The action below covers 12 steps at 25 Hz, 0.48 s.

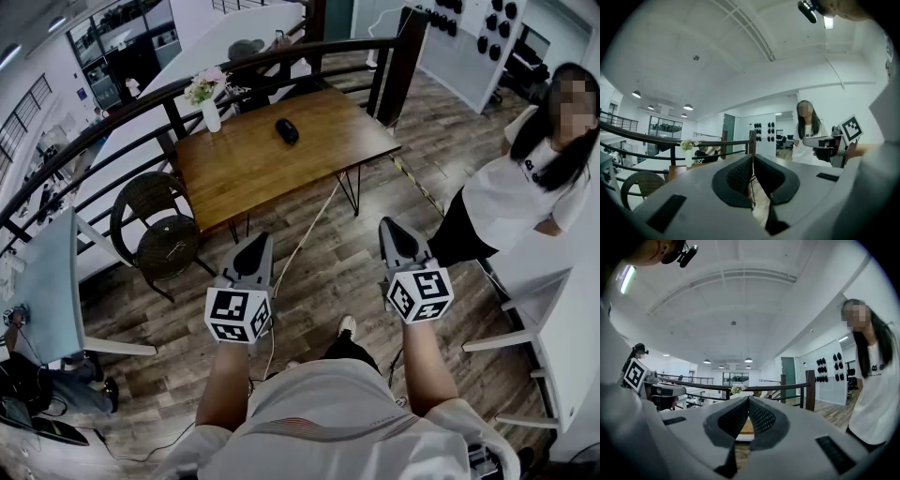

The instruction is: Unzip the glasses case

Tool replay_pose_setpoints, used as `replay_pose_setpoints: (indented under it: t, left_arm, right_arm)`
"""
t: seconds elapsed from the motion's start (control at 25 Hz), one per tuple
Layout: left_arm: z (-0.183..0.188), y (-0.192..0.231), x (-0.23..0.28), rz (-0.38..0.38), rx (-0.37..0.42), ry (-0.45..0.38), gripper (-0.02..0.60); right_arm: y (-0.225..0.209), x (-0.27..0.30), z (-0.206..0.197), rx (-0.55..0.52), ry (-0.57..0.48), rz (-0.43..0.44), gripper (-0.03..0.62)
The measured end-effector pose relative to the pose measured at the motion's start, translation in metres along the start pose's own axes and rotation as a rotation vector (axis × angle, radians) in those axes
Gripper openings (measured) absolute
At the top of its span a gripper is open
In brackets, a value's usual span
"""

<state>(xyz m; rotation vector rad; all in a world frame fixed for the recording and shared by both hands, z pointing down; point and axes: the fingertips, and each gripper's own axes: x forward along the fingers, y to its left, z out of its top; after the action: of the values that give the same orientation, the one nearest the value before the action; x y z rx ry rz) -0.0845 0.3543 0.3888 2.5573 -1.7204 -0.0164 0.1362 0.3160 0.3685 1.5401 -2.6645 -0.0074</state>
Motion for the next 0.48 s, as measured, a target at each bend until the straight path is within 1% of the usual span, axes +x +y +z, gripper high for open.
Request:
replay_pose_setpoints:
  t: [0.48]
  left_arm:
    - [0.0043, 0.0083, 0.0022, 0.003, -0.007, -0.011, 0.020]
  right_arm:
    - [0.0049, 0.0085, 0.0033, -0.013, 0.005, 0.007, 0.052]
